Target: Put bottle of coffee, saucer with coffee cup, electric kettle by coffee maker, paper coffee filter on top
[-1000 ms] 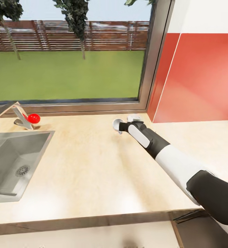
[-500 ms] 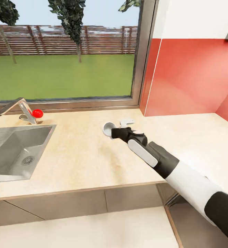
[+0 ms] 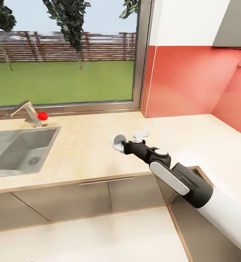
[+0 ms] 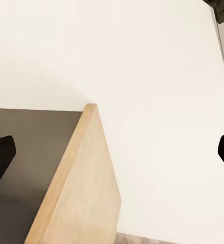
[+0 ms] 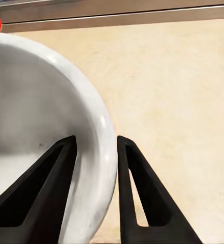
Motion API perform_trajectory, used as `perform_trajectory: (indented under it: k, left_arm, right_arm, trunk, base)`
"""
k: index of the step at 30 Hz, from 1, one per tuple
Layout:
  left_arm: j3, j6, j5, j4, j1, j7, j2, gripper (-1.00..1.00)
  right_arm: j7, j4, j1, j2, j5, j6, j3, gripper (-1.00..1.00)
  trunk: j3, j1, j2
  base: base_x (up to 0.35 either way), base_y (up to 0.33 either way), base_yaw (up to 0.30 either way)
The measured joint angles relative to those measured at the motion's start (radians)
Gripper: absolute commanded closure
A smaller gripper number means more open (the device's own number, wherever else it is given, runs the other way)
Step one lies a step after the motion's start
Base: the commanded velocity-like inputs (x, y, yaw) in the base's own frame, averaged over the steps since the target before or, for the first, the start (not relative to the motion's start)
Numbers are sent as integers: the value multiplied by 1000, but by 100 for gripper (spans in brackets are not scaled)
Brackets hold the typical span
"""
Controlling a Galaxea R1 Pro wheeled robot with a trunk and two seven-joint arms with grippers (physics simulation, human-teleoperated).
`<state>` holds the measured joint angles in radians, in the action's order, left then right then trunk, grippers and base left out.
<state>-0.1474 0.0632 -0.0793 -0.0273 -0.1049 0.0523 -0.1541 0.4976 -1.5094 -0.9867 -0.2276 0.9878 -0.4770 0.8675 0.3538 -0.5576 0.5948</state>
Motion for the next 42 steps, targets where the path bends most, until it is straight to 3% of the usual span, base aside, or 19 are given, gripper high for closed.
perform_trajectory:
  k: [26,42]
  left_arm:
    - [0,7,1,2,3,0,1,-100]
    - [0,7,1,2,3,0,1,-100]
  right_arm:
    - [0,-2,0,1,0,0,3,100]
    - [-1,-1,0,1,0,0,3,100]
  trunk:
    - [-41,0,0]
    - [-66,1,0]
  base:
    - [-334,0,-18]
    - [-36,0,0]
